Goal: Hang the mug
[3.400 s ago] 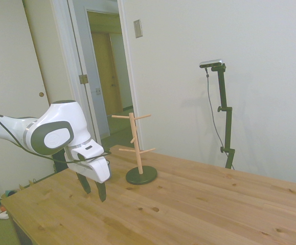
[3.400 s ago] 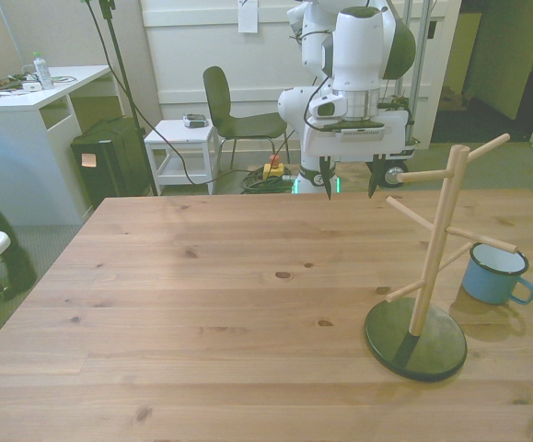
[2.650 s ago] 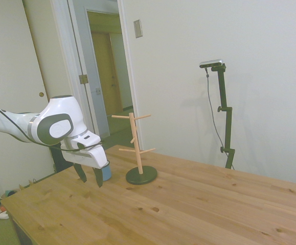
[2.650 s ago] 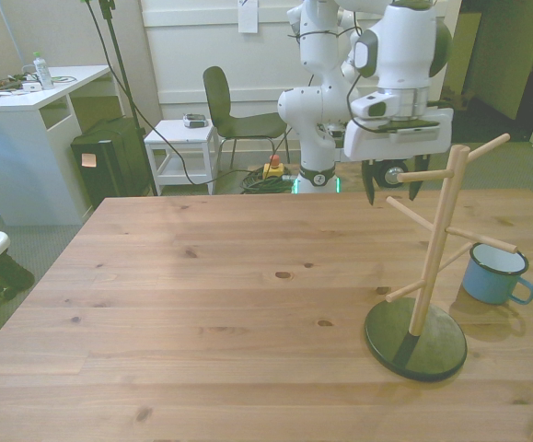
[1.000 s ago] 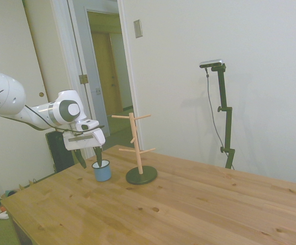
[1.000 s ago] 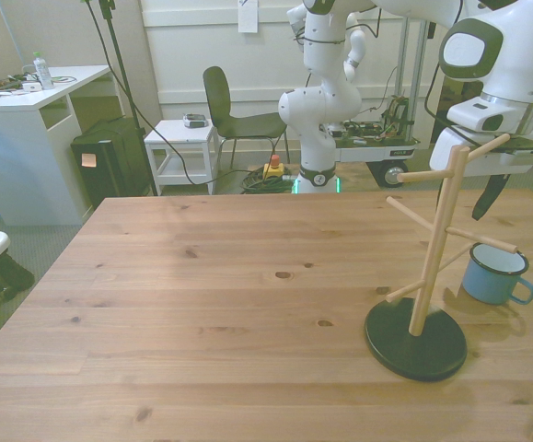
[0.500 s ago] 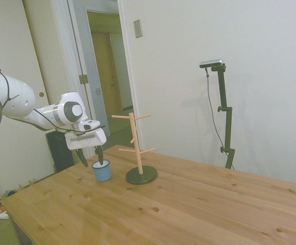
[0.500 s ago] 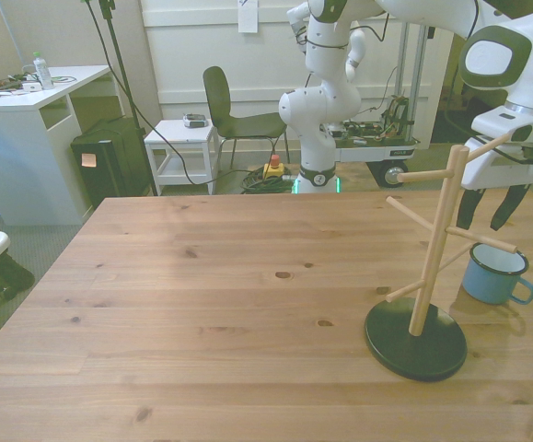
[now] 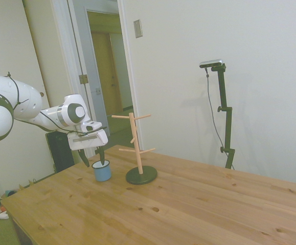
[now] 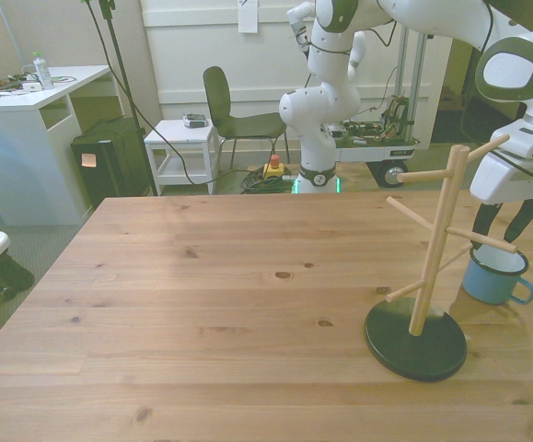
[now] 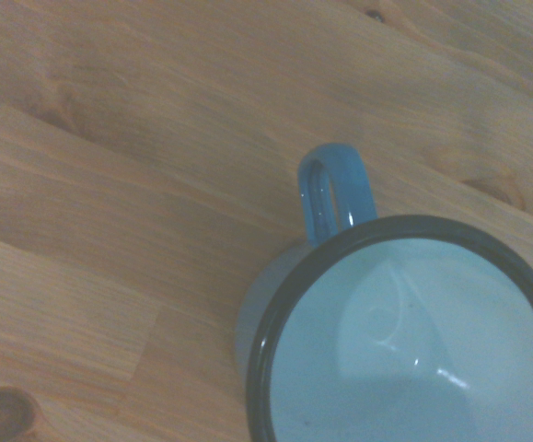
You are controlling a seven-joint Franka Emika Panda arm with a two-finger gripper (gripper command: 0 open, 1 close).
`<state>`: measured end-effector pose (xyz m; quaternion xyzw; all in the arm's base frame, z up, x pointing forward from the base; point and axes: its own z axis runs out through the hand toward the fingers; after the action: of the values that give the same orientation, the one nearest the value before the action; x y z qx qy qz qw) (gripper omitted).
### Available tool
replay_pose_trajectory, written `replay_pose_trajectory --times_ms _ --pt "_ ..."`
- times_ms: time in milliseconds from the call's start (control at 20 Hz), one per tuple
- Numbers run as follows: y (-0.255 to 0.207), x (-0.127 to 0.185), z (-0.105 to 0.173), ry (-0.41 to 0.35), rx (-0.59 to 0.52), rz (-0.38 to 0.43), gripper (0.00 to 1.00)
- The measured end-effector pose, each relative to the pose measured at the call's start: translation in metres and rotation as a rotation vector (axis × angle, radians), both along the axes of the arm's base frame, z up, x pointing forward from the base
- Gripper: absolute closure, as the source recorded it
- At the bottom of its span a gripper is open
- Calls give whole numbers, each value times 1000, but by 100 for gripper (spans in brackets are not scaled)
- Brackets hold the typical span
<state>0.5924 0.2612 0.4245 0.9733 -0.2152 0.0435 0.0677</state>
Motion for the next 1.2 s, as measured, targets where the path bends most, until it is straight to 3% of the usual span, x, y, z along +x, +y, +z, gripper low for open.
replay_pose_trajectory --times_ms 450,500,800,1200 --pt "18 -4 -19 22 -10 15 0" --pt "21 -5 -21 23 -13 16 100" --pt "33 -5 -34 19 -41 23 100" --pt "27 0 -30 10 -43 11 100"
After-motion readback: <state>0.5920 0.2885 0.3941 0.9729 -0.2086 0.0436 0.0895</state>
